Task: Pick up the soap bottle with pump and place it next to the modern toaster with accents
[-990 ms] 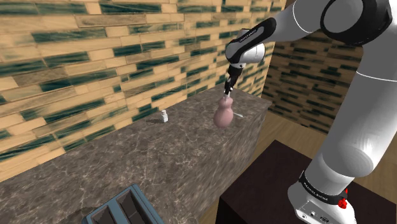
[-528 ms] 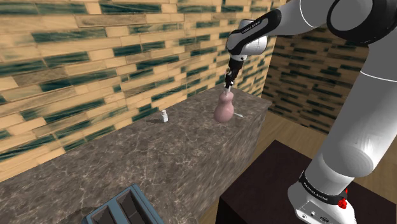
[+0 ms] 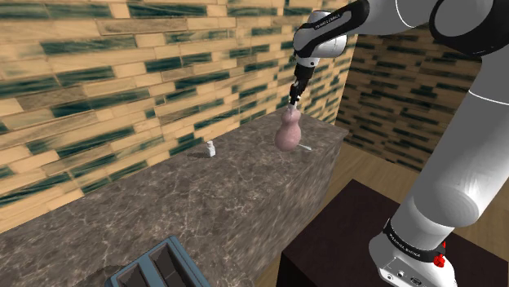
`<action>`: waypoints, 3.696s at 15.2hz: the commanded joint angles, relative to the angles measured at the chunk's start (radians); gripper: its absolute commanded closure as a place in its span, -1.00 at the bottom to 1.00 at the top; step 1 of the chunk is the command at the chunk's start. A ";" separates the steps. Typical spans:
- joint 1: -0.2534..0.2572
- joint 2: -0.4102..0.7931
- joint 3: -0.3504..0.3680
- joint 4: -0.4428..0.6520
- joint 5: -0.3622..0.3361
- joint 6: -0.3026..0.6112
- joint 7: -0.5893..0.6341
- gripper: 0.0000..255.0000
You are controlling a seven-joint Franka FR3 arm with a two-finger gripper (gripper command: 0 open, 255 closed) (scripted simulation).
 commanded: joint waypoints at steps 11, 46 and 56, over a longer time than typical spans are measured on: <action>0.001 -0.036 0.000 0.121 -0.022 -0.153 0.024 1.00; 0.038 -0.111 0.036 0.457 -0.064 -0.554 0.130 1.00; 0.104 -0.408 0.192 0.152 -0.129 -0.534 0.356 1.00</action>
